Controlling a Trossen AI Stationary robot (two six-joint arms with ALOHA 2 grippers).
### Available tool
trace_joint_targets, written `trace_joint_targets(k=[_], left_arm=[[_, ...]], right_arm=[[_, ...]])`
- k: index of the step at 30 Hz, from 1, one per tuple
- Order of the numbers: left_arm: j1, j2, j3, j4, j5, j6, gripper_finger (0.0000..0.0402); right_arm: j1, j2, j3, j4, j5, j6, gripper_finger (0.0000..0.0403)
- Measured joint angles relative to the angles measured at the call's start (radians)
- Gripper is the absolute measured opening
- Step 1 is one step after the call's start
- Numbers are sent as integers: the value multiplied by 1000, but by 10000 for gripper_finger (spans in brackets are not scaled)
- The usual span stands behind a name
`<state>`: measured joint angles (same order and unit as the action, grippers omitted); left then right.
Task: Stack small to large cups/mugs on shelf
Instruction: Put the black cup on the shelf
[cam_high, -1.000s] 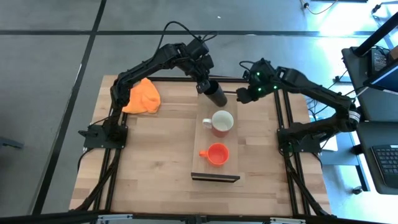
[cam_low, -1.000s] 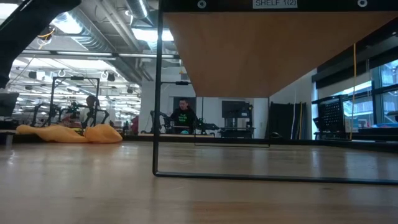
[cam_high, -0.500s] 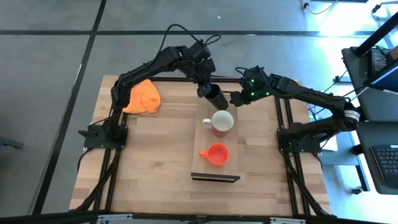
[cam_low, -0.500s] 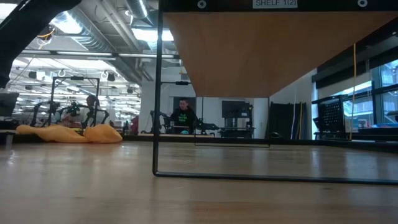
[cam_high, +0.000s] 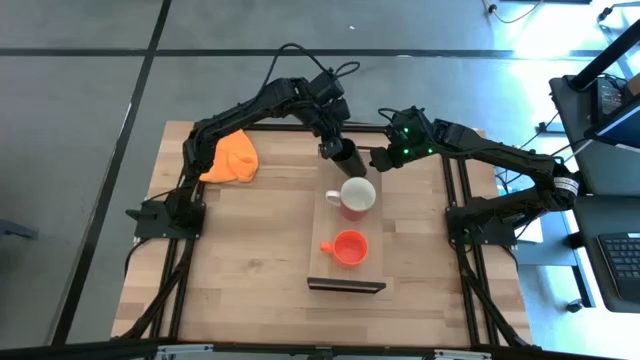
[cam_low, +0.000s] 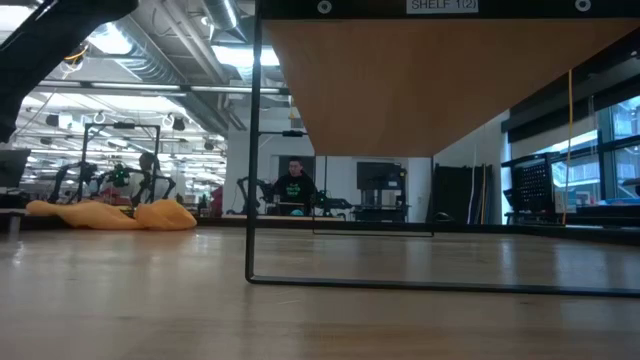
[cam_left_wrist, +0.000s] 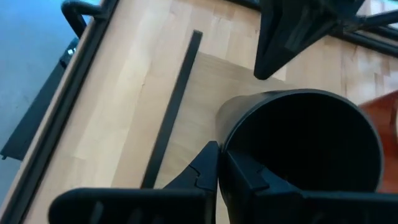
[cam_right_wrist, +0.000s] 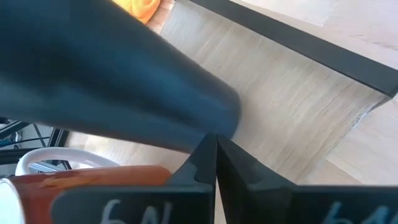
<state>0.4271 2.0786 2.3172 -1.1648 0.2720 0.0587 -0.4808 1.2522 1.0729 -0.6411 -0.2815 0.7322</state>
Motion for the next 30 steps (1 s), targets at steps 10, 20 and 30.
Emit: trace_joint_targets(k=[10,20,30], left_arm=[[-4,12,1,17,-10,3,11],[-4,12,1,33,-12,-4,11],[-5,12,1,64,2,-27,12]], right_arm=[[13,0,0,2,0,-1,9],[16,7,0,48,0,-4,9],[16,8,0,39,0,-27,9]])
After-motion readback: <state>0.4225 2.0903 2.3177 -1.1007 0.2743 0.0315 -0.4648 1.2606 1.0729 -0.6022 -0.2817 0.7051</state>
